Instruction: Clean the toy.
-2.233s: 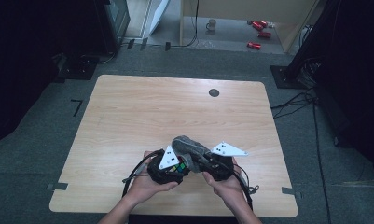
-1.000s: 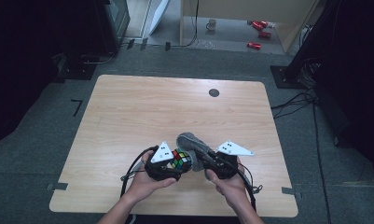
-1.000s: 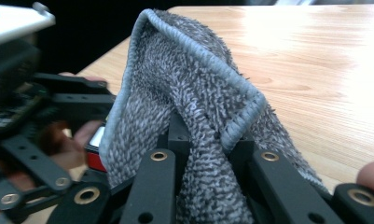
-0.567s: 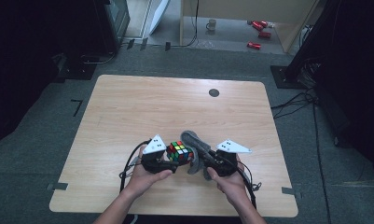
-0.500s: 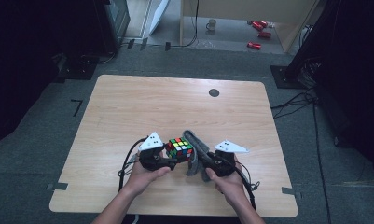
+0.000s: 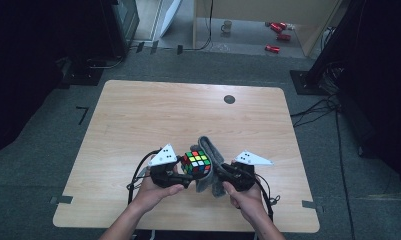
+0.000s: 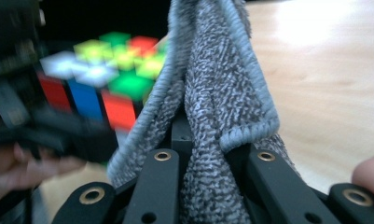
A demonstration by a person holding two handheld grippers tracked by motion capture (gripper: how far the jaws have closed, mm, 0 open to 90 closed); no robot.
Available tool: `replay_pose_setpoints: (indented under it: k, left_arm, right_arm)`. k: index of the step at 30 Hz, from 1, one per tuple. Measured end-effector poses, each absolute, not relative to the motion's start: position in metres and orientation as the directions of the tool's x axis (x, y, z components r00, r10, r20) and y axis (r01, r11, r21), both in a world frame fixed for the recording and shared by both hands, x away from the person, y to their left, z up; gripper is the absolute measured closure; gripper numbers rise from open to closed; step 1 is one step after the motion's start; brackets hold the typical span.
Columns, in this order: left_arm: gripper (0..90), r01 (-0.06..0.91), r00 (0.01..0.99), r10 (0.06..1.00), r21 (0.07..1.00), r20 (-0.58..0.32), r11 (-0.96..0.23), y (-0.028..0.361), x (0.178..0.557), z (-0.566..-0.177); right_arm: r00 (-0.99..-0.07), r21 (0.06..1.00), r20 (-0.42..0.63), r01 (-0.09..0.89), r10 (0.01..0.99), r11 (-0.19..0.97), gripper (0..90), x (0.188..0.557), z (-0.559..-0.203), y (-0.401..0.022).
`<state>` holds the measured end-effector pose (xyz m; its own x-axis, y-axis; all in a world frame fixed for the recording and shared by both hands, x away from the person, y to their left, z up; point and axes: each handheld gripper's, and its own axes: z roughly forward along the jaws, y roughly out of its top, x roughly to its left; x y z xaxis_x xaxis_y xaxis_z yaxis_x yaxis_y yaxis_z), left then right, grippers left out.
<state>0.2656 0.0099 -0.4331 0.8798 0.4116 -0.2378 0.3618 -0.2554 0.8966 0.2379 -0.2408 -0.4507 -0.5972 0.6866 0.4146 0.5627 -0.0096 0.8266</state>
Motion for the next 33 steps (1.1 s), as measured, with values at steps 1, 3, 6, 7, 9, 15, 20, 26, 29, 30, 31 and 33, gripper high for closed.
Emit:
replay_pose_setpoints:
  k: [1,3,6,7,9,15,20,26,29,30,31,33]
  left_arm:
    - [35.2,0.357,0.881,0.412,0.900,-0.234,-0.251,0.010,0.265,-0.431]
    - [35.1,0.351,0.884,0.408,0.902,-0.230,-0.252,0.012,0.265,-0.430]
    - [35.1,0.358,0.882,0.408,0.899,-0.236,-0.252,0.014,0.266,-0.431]
    - [35.1,0.365,0.881,0.404,0.897,-0.246,-0.250,0.014,0.267,-0.432]
    - [35.1,0.362,0.882,0.404,0.898,-0.243,-0.251,0.013,0.267,-0.432]
    - [35.1,0.374,0.881,0.392,0.897,-0.265,-0.234,0.012,0.270,-0.431]
    - [35.1,0.369,0.884,0.389,0.896,-0.258,-0.247,0.012,0.269,-0.433]
    - [35.1,0.369,0.888,0.377,0.898,-0.264,-0.239,0.013,0.267,-0.431]
    - [35.1,0.381,0.888,0.352,0.901,-0.295,-0.206,0.015,0.267,-0.428]
    - [35.1,0.381,0.888,0.352,0.901,-0.295,-0.206,0.015,0.267,-0.428]
    - [35.1,0.380,0.892,0.337,0.905,-0.302,-0.193,0.017,0.267,-0.427]
    - [35.1,0.381,0.894,0.328,0.904,-0.306,-0.194,0.018,0.267,-0.427]
  right_arm:
    - [-0.607,0.824,0.412,0.566,0.680,0.007,80.2,0.237,-0.452,-0.240]
    - [-0.616,0.831,0.405,0.556,0.675,0.009,80.3,0.233,-0.446,-0.239]
    - [-0.622,0.848,0.392,0.529,0.677,-0.004,80.3,0.230,-0.439,-0.242]
    - [-0.624,0.858,0.390,0.514,0.677,-0.021,80.3,0.228,-0.434,-0.244]
    - [-0.625,0.863,0.382,0.504,0.681,-0.022,80.3,0.228,-0.433,-0.245]
    - [-0.615,0.843,0.375,0.537,0.694,0.020,80.5,0.228,-0.443,-0.239]
    - [-0.624,0.861,0.363,0.509,0.692,0.007,80.3,0.226,-0.435,-0.243]
    - [-0.632,0.872,0.370,0.488,0.682,-0.021,80.3,0.225,-0.434,-0.245]
    - [-0.625,0.852,0.379,0.523,0.682,0.007,80.4,0.228,-0.444,-0.236]
    - [-0.626,0.852,0.380,0.524,0.681,0.007,80.4,0.228,-0.444,-0.236]
    - [-0.629,0.853,0.381,0.522,0.678,0.005,80.3,0.228,-0.441,-0.236]
    - [-0.632,0.859,0.377,0.512,0.677,-0.001,80.2,0.227,-0.439,-0.237]
